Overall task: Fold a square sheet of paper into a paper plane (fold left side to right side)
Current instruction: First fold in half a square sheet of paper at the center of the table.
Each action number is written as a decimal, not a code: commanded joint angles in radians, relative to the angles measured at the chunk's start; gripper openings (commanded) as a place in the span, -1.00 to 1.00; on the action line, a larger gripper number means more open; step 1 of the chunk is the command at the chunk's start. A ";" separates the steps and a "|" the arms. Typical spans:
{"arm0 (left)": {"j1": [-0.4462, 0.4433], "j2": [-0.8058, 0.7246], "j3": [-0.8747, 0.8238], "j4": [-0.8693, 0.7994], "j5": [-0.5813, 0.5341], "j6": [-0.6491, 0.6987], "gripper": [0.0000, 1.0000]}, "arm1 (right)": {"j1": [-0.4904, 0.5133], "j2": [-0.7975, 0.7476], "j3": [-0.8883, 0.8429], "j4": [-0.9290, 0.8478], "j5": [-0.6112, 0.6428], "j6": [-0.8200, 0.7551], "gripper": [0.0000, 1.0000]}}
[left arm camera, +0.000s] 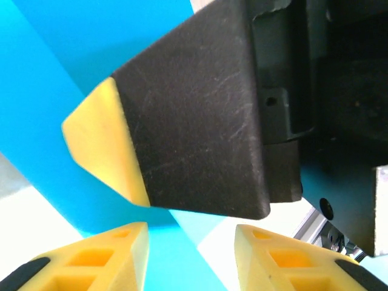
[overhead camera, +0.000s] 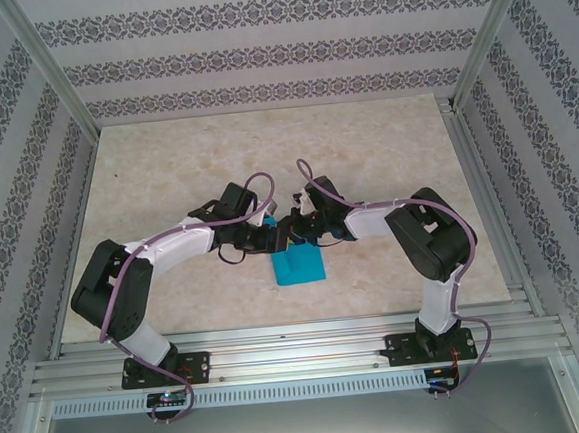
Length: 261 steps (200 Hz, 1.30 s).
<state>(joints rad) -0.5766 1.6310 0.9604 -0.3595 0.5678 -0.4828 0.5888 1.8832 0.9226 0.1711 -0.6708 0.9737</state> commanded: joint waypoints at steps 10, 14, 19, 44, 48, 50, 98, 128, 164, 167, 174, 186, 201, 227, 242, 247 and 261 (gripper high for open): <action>0.004 -0.069 -0.010 -0.016 -0.015 0.025 -0.09 | -0.008 -0.058 0.017 -0.063 0.034 -0.065 -0.95; 0.006 -0.079 -0.012 -0.024 -0.023 0.026 -0.08 | -0.009 -0.063 0.014 -0.066 0.036 -0.068 -0.96; 0.008 -0.093 -0.012 -0.032 -0.032 0.029 -0.05 | -0.011 -0.070 0.008 -0.069 0.038 -0.072 -0.97; 0.040 -0.168 -0.035 -0.053 -0.083 -0.006 0.08 | -0.027 -0.107 -0.025 -0.068 0.039 -0.084 -0.98; 0.048 -0.176 -0.042 -0.052 -0.088 -0.019 0.10 | -0.030 -0.113 -0.031 -0.068 0.039 -0.088 -0.98; 0.053 -0.180 -0.046 -0.049 -0.091 -0.026 0.10 | -0.032 -0.115 -0.034 -0.068 0.039 -0.088 -0.99; 0.098 -0.182 -0.127 0.046 -0.115 -0.168 0.23 | -0.087 -0.181 -0.098 -0.124 0.050 -0.143 -0.99; 0.089 -0.108 -0.143 0.124 -0.091 -0.228 0.30 | -0.112 -0.213 -0.115 -0.204 0.075 -0.198 -0.98; 0.047 -0.034 -0.136 0.209 -0.075 -0.286 0.33 | -0.144 -0.225 -0.143 -0.222 0.088 -0.218 -0.97; 0.044 -0.029 -0.133 0.211 -0.077 -0.290 0.33 | -0.145 -0.224 -0.145 -0.224 0.088 -0.220 -0.97; 0.038 -0.019 -0.129 0.216 -0.079 -0.298 0.33 | -0.147 -0.224 -0.145 -0.229 0.091 -0.225 -0.97; 0.025 -0.006 -0.123 0.228 -0.084 -0.314 0.33 | -0.150 -0.223 -0.145 -0.237 0.098 -0.233 -0.96; 0.012 0.013 -0.106 0.227 -0.087 -0.322 0.33 | -0.152 -0.218 -0.146 -0.242 0.103 -0.240 -0.96; -0.016 0.053 -0.074 0.218 -0.102 -0.325 0.33 | -0.163 -0.208 -0.146 -0.239 0.107 -0.248 -0.95; -0.029 0.081 -0.056 0.217 -0.106 -0.328 0.32 | -0.168 -0.204 -0.145 -0.244 0.111 -0.256 -0.94; -0.034 0.090 -0.050 0.218 -0.106 -0.330 0.31 | -0.170 -0.200 -0.142 -0.247 0.111 -0.260 -0.94; -0.049 0.116 -0.031 0.216 -0.110 -0.331 0.29 | -0.171 -0.192 -0.137 -0.253 0.111 -0.267 -0.94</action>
<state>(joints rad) -0.5938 1.7058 0.8818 -0.1761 0.4690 -0.7925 0.4290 1.6821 0.7822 -0.0689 -0.5789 0.7471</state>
